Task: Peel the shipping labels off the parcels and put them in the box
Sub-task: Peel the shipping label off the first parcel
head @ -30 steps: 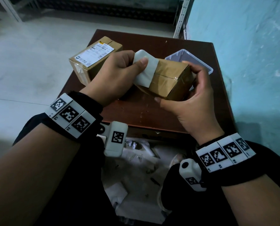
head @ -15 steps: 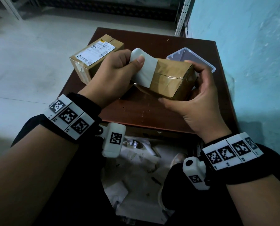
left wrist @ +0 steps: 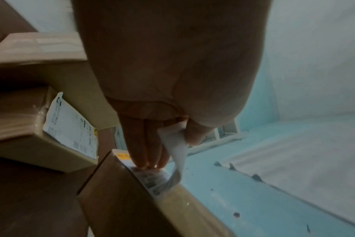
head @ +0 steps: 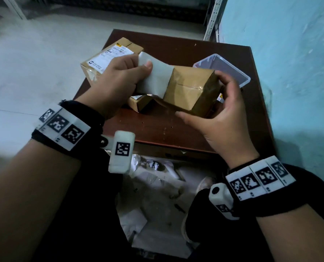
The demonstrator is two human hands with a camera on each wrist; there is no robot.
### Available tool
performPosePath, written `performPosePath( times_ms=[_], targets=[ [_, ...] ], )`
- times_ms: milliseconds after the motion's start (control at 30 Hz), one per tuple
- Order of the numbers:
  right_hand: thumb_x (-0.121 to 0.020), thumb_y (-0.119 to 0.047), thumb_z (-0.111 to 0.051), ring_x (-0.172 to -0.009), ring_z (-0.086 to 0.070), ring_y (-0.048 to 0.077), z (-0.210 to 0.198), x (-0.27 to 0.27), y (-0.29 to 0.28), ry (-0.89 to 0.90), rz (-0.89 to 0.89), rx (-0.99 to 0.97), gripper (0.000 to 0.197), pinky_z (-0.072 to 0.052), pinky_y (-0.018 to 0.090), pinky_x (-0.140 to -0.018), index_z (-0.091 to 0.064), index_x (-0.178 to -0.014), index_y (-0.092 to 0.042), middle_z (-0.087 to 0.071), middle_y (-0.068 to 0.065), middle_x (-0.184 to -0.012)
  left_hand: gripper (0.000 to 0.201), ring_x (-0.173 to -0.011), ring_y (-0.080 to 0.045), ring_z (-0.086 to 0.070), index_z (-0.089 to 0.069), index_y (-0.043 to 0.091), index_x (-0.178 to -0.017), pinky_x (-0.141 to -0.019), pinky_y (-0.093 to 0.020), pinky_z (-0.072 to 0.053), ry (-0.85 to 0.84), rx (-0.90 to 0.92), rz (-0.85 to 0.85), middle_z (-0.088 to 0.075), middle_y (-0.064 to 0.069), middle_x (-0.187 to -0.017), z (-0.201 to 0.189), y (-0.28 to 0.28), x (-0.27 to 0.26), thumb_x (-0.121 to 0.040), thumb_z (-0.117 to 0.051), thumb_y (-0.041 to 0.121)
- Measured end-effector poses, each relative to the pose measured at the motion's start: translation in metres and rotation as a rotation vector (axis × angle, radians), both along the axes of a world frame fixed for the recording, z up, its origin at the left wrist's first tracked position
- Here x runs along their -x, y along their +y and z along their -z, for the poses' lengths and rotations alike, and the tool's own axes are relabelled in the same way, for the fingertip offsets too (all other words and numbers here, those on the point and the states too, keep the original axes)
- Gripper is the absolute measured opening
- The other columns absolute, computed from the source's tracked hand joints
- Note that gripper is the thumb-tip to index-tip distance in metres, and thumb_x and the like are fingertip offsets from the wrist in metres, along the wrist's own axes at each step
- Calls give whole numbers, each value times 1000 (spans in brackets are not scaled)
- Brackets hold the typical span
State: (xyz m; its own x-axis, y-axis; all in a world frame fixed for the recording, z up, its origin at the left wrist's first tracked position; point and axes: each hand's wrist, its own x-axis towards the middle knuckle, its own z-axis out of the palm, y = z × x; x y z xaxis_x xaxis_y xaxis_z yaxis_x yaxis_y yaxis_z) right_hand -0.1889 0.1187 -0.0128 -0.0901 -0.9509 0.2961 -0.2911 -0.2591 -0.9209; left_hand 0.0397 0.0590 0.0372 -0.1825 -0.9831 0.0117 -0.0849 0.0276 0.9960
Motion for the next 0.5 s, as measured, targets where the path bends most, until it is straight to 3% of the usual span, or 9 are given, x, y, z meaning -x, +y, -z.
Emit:
performPosePath(
  times_ms=[100,167,233,300,333,433,500],
  targets=[
    [-62,-55,-99,-110,-72,11,-9,-8,2,-240,-64,-195,83,-60,33,-93,-57,-126,-24,-73,-1,-121,18,-87,-13,-71,-70,16,-104,-73,-30,-59,-127,109,20,-76,-4,-94,9,1,0,-109,-53,17],
    [-69,-71,-88,-97,-76,15,-12,-10,-3,-427,-96,-382,77,-59,34,-81,-60,-119,-20,-79,0,-104,20,-85,-16,-65,-73,13,-108,-74,-36,-55,-300,252,36,-73,-18,-97,14,1,1,-107,-56,23],
    [-69,-74,-87,-108,-77,26,-11,-11,-7,-452,-121,-500,93,-62,45,-89,-59,-132,-12,-79,13,-118,24,-73,-20,-59,-74,6,-105,-64,-28,-48,-404,376,62,-69,-25,-88,16,3,5,-107,-58,24],
    [-64,-70,-92,-117,-75,28,-9,-16,-6,-385,-117,-569,102,-58,53,-105,-55,-140,-13,-77,13,-125,32,-63,-25,-52,-72,-2,-95,-58,-29,-42,-467,454,106,-62,-25,-76,17,7,12,-106,-60,25],
    [-62,-63,-96,-113,-77,23,-6,-17,-6,-350,-96,-614,100,-59,53,-104,-54,-140,-16,-78,9,-123,37,-60,-25,-48,-69,-4,-88,-57,-31,-40,-491,469,121,-57,-23,-69,17,7,15,-105,-60,27],
    [-72,-34,-96,-94,-80,13,1,-20,-2,-262,-59,-674,89,-66,37,-78,-48,-147,-23,-76,3,-119,45,-52,-8,-31,-49,-2,-67,-53,-22,-26,-545,482,132,-34,-3,-58,20,6,18,-102,-62,25],
    [-80,-22,-93,-91,-80,12,3,-19,-2,-212,-41,-654,77,-65,33,-72,-51,-144,-27,-76,3,-118,46,-53,-6,-31,-46,2,-65,-53,-20,-25,-547,459,127,-31,4,-59,21,4,18,-102,-63,24]
  ],
)
